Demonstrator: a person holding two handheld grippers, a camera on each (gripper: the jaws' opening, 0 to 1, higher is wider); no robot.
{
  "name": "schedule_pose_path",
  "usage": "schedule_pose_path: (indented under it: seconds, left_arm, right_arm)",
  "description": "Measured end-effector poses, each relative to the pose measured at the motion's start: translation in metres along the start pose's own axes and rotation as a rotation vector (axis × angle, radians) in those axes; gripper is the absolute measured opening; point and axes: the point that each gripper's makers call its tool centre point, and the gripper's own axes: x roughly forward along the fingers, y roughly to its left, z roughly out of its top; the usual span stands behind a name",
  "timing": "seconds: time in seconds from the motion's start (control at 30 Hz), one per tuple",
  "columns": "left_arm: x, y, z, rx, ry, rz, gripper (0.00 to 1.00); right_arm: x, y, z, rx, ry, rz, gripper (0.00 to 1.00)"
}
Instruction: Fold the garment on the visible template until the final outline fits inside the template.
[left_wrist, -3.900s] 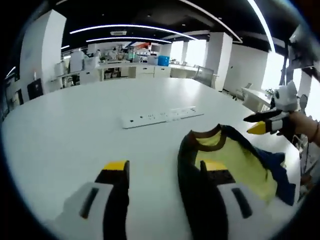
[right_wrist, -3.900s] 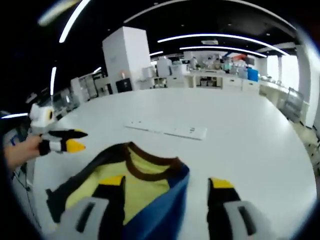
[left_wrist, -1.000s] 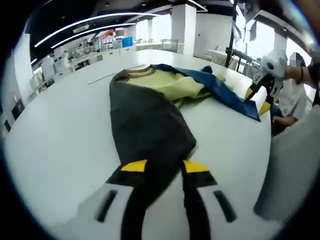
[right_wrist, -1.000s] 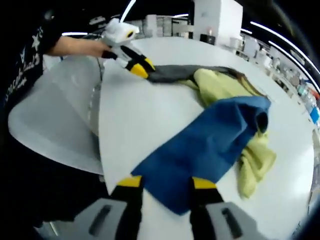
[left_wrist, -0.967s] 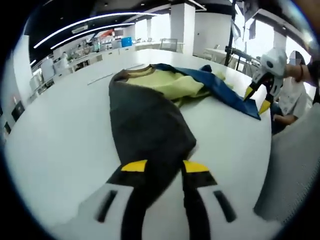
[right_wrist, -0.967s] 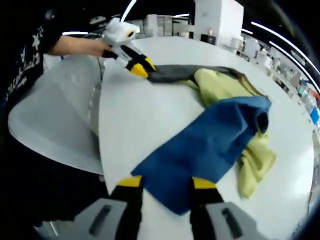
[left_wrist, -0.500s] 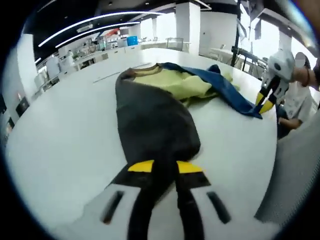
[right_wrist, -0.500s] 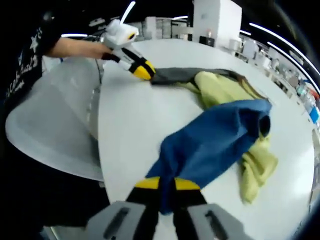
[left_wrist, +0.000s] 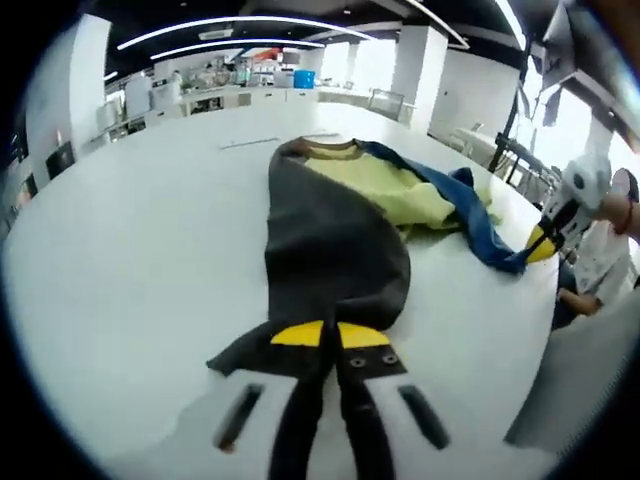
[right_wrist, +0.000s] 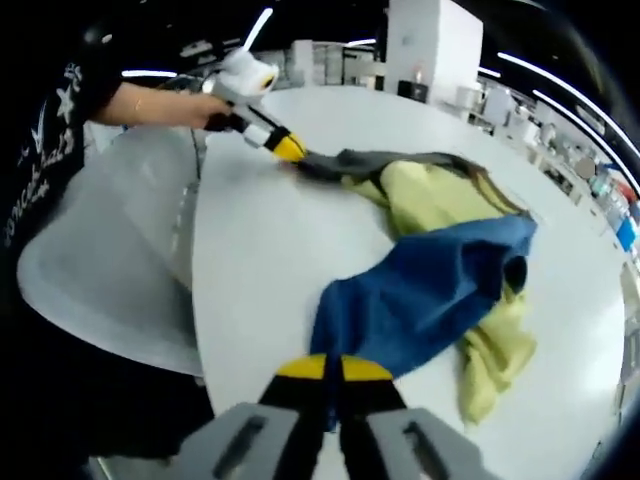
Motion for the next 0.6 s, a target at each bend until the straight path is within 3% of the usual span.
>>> schedule_pose_path:
  seconds: [0.17, 0.27, 0.43, 0.53, 0.6]
  left_arm:
    - [-0.008, 0.018, 0.022, 0.030, -0.033, 0.047, 0.00]
    - [-0.015, 0.030, 0.034, 0.052, -0.049, 0.087, 0.00]
    - [-0.021, 0.060, 0.046, 0.039, -0.071, 0.139, 0.00]
    - [-0.022, 0.069, 0.051, -0.042, -0.098, 0.144, 0.00]
    - [-0.022, 0.078, 0.054, -0.010, -0.096, 0.172, 0.00]
  right_arm:
    - [-0.022, -0.031, 0.018, 0.020, -0.055, -0.089, 0.00]
    - [-0.039, -0.062, 0.030, 0.032, -0.093, -0.186, 0.00]
    - [-0.059, -0.099, 0.029, 0.042, -0.080, -0.296, 0.00]
    - [-0.066, -0.115, 0.028, 0.041, -0.085, -0.334, 0.00]
    - [-0.071, -0.130, 0.025, 0.063, -0.086, -0.375, 0.00]
